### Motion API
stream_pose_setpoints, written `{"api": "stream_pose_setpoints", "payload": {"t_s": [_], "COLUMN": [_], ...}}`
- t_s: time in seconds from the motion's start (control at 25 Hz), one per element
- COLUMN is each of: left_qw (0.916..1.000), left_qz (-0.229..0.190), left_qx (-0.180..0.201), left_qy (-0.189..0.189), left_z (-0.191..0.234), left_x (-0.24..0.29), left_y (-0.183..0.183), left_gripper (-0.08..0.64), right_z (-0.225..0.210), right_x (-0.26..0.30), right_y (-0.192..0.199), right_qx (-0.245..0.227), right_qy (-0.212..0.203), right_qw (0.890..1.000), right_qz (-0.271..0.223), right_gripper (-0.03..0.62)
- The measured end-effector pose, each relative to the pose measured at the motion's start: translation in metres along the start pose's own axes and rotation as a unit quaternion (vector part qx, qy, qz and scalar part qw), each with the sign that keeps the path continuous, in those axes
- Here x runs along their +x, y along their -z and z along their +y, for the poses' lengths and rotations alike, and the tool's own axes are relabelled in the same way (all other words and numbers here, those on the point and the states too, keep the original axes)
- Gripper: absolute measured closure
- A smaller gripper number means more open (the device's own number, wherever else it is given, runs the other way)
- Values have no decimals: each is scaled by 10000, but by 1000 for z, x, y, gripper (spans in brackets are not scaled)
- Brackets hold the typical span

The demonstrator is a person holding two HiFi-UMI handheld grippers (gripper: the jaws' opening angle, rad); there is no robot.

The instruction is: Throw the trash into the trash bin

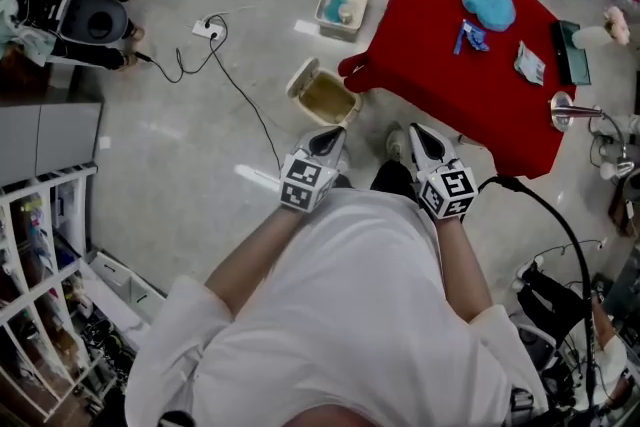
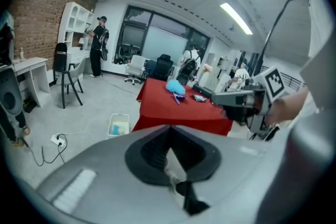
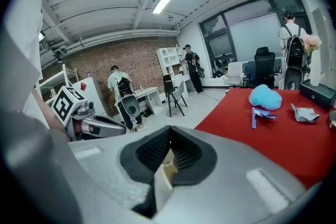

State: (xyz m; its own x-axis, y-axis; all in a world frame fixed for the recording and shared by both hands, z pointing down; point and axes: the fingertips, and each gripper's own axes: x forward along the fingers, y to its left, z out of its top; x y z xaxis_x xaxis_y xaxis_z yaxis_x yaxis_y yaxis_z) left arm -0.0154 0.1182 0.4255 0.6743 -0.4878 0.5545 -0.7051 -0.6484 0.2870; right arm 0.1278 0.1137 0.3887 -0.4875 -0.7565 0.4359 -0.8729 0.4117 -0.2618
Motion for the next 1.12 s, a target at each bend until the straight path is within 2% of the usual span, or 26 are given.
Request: {"api": "stream_pose_setpoints", "payload": {"t_s": [0.28,0.4,0.72,0.96,1.12], "left_qw": [9989,9976,9930,9849,9775], "left_qz": [-158,-217,-212,-186,-188], "left_qx": [-76,-114,-427,-698,-925], "left_qy": [-427,-646,-1085,-1576,-1886], "left_z": [5,4,3,10,12], "left_x": [20,32,59,70,75], "left_y": [-17,-26,-41,-41,-38], "left_gripper": [555,555,555,555,555], "right_z": [-61,-89,-173,-256,-304], "right_x": [9,15,31,46,61], "right_y": [-10,-18,-26,-21,-13], "right_qx": [-24,-118,-433,-683,-1015], "right_qy": [33,-56,4,209,303], "right_qw": [9999,9997,9973,9925,9848], "right_qz": [97,204,591,993,1378], "right_gripper": [589,546,537,526,508]}}
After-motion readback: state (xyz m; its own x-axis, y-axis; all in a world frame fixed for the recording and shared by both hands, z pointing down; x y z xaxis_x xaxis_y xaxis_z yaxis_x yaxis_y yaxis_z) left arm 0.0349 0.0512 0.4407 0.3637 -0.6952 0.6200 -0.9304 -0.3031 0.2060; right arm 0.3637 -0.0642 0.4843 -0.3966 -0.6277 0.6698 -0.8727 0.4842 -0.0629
